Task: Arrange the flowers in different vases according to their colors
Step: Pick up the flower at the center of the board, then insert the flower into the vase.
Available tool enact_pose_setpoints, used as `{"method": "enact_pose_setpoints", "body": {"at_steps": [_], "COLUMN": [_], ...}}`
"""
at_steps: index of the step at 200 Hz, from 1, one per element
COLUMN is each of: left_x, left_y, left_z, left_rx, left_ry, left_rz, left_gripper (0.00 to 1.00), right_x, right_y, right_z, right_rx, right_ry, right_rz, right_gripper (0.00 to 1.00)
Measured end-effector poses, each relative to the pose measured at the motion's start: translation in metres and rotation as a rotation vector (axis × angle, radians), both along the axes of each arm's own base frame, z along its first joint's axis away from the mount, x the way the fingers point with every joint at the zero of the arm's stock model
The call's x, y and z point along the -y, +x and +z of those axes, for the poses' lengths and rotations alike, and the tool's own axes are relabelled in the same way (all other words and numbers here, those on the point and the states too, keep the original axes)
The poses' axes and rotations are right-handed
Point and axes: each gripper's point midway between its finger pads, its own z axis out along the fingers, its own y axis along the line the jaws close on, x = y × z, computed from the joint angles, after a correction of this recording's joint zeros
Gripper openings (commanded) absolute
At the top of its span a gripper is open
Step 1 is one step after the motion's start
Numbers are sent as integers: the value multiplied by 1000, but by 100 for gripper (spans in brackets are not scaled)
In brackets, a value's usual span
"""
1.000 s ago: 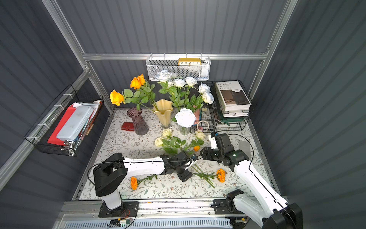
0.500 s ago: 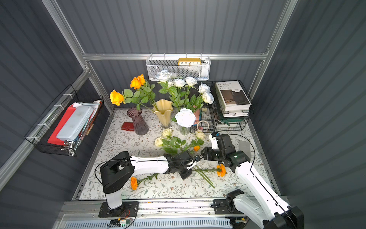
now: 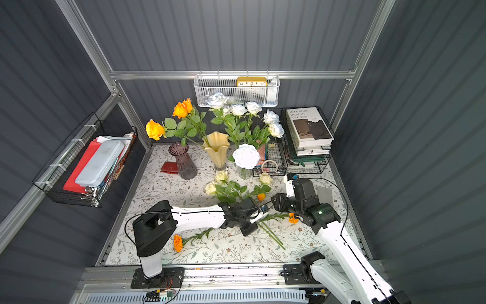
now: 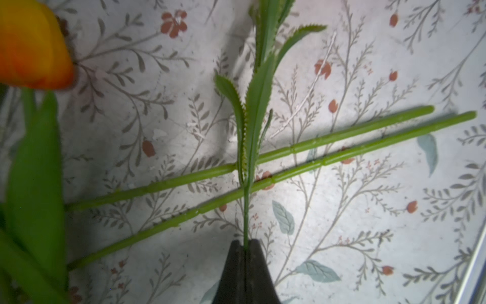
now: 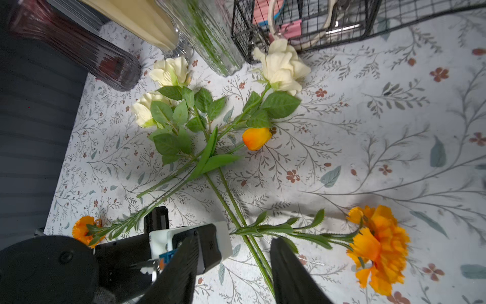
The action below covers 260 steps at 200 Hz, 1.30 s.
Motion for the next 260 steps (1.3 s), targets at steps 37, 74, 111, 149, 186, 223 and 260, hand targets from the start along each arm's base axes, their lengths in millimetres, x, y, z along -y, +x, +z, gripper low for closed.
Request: {"method": "enact_pose_setpoints", "body": {"at_steps": [37, 74, 111, 149, 186, 223, 260], "left_x": [17, 35, 36, -3, -101, -232, -253], "left_y": [12, 38, 70, 53, 17, 53, 133], "left_z": [59, 136, 229, 366, 521, 599, 586], "left_rx": [82, 206, 347, 505, 748, 1096, 1113], "left_ry": [-120, -263, -443, -735, -1115, -1280, -1311], "left_rz": [9, 57, 145, 167, 209, 461, 432], "left_gripper": [0, 0, 0, 0, 0, 0, 0], "right_x": [8, -3, -36, -46, -52, -60, -69], "right_y": [-10, -43, -108, -146, -144, -120, -92], "right_z": [63, 123, 181, 192, 180, 166, 150], "right_rx": [151, 313, 475, 498, 454, 394, 338], "right_ry": [24, 126, 326, 405, 421, 419, 410], "right_rz": [-16, 98, 403, 558, 588, 583, 577], "right_gripper": [50, 51, 51, 50, 49, 48, 46]}}
